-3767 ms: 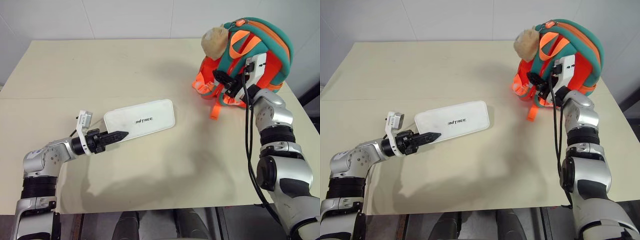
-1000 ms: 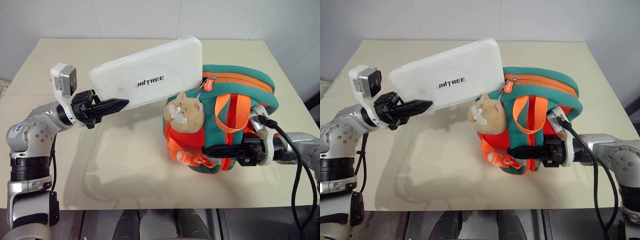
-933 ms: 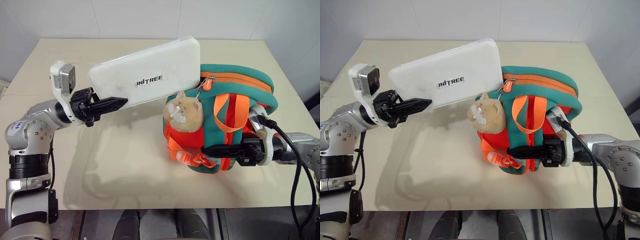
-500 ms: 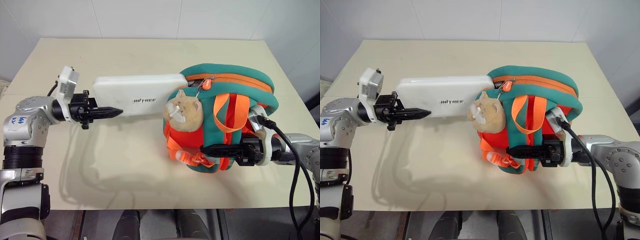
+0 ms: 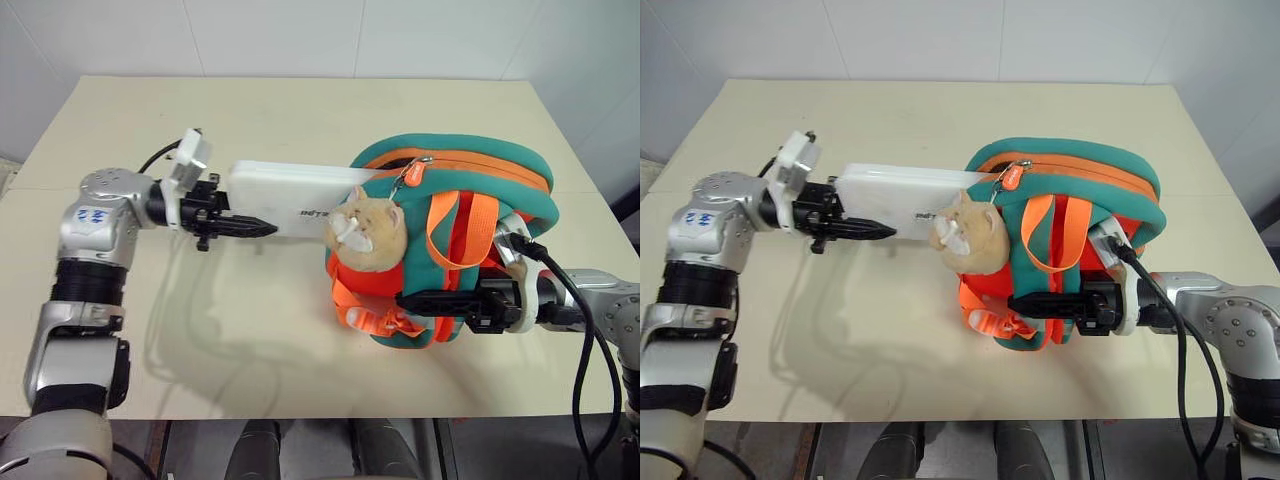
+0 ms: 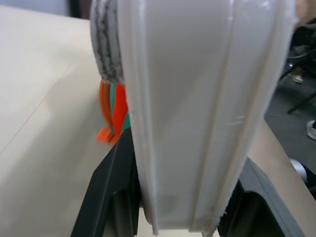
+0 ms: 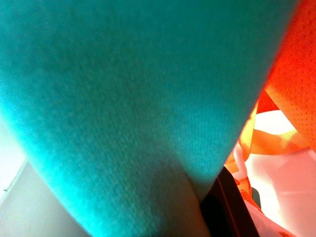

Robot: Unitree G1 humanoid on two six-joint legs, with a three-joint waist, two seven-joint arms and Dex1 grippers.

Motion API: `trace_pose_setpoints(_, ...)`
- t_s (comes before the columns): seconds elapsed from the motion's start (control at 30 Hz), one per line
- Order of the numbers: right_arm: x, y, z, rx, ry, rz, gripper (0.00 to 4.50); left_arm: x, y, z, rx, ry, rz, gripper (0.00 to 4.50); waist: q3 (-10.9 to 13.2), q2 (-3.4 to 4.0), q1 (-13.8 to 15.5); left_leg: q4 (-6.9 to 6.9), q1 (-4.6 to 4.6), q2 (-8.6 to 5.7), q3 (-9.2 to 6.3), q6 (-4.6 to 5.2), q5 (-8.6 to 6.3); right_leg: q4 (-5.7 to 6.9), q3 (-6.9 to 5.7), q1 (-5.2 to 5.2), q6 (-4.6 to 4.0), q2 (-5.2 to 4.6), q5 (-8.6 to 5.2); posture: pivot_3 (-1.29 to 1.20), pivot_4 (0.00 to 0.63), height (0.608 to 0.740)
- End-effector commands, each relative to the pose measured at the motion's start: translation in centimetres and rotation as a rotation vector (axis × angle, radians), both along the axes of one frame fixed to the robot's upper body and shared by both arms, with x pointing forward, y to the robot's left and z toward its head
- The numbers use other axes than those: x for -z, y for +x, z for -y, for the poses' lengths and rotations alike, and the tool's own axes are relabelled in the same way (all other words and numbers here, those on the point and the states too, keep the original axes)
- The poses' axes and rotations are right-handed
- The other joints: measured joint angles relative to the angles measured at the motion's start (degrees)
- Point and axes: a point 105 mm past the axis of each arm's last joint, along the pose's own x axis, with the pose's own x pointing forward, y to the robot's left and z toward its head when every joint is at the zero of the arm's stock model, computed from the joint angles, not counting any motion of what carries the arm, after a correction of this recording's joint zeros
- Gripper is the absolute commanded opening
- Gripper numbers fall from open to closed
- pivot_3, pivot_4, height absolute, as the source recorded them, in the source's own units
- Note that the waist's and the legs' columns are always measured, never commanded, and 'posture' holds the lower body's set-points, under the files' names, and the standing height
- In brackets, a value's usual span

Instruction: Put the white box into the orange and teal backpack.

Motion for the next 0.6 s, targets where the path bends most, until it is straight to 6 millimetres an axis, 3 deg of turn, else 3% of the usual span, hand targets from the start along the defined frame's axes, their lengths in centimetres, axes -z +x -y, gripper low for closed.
trace_pose_setpoints(0.03,-0.3,-0.5,-0.7,-0.038,0.001,0.034,0.01,-0.9,0.1,2.1,0.064,0.026,0.064,1.43,0.0,0.0,-0.07,0.0,-0.01,0.0,0.0,0.0,0.0,-0.01,0.0,-0.01,0.0,0.0,0.0,0.0,0.15,0.74)
trace_pose_setpoints(0.37,0.0,-0.3,-1.6,-0.048,0.015,0.048,0.01,-1.7,0.8,8.8,0.146,-0.015,0.108,1.43,0.0,0.0,-0.32,0.09,-0.07,-0.01,-0.01,0.04,-0.02,0.03,0.0,-0.03,0.04,0.02,0.0,0.0,0.15,0.74)
trace_pose_setpoints(0.6,0.1,-0.5,-1.8,-0.057,0.024,0.05,0.01,-0.5,0.1,11.3,0.216,0.024,0.126,1.43,0.0,0.0,-0.25,0.1,-0.06,-0.01,-0.02,0.04,-0.02,0.07,0.0,-0.03,0.04,0.03,0.0,0.0,0.15,0.74)
